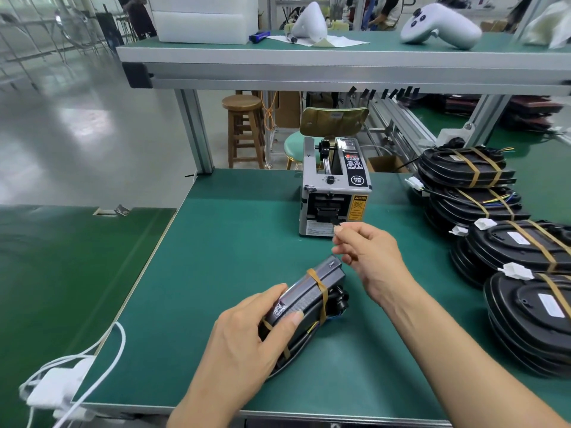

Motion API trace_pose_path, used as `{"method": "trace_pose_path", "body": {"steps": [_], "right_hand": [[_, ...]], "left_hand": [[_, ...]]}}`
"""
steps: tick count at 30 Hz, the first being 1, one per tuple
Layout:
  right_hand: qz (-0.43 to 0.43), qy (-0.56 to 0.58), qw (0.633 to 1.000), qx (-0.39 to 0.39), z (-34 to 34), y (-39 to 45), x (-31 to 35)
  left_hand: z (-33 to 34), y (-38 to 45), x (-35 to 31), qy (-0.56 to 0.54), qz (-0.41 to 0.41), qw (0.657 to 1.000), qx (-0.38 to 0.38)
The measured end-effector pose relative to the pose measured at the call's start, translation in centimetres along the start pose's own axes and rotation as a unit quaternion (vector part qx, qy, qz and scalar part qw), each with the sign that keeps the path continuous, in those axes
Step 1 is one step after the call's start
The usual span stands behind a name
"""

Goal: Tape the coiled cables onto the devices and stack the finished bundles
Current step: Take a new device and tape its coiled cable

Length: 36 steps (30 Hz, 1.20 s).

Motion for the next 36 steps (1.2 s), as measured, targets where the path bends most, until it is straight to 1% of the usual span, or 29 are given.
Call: {"method": "trace_pose_path", "body": {"steps": [3, 7, 9, 12, 15, 18, 22, 25, 27, 30, 34, 36], "right_hand": [[-0.015, -0.004, 0.999, 0.043, -1.3, -2.6, 1.0], [-0.045, -0.081, 0.994, 0.052, -3.5, -4.6, 2.5], [-0.04, -0.092, 0.993, 0.065, -4.2, -5.3, 2.9], [-0.015, -0.076, 0.993, 0.084, -4.5, -6.1, 2.8], [-0.006, -0.03, 0.995, 0.092, -4.6, -6.4, 2.0], [0.03, 0.058, 0.991, 0.115, -4.2, -6.8, 1.7], [0.069, 0.188, 0.963, 0.182, -4.1, -7.3, 1.4], [0.061, 0.233, 0.946, 0.217, -4.0, -7.7, 0.9], [0.046, 0.241, 0.944, 0.222, -4.0, -8.1, 0.8], [0.031, 0.234, 0.953, 0.191, -3.9, -8.3, 0.2], [-0.015, 0.156, 0.985, 0.072, -3.8, -8.0, -0.9], [-0.035, 0.107, 0.993, 0.039, -3.3, -7.7, -1.4]], "left_hand": [[0.0, -0.1, -0.2, -0.001, 0.009, 1.0, 0.005], [0.0, -0.3, -0.3, 0.005, 0.014, 1.0, 0.009], [-0.1, -0.2, -0.2, 0.008, 0.011, 1.0, 0.01], [-0.3, 0.0, 0.0, 0.016, 0.005, 1.0, 0.015], [-0.6, 0.0, 0.1, 0.012, -0.005, 1.0, 0.015], [-0.8, 0.0, 0.3, 0.001, -0.012, 1.0, 0.017], [-0.7, 0.3, 0.8, -0.007, -0.022, 1.0, 0.019], [-0.5, 0.3, 0.7, -0.008, -0.015, 1.0, 0.021], [-0.4, 0.2, 0.5, -0.001, -0.009, 1.0, 0.03], [-0.2, 0.2, 0.5, 0.0, 0.001, 0.999, 0.035], [0.0, -0.1, 1.9, -0.029, -0.006, 1.0, -0.001], [-0.1, -0.4, 2.7, -0.058, -0.008, 0.998, -0.012]]}}
Point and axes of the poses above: each hand's wrist, its own y-axis towards the middle knuckle, its own z-axis out of the palm, x = y × z, the point moved 1 cm from there along y, towards the middle knuckle, and after that the axes turned 10 degrees about x, right-handed, at the moved point
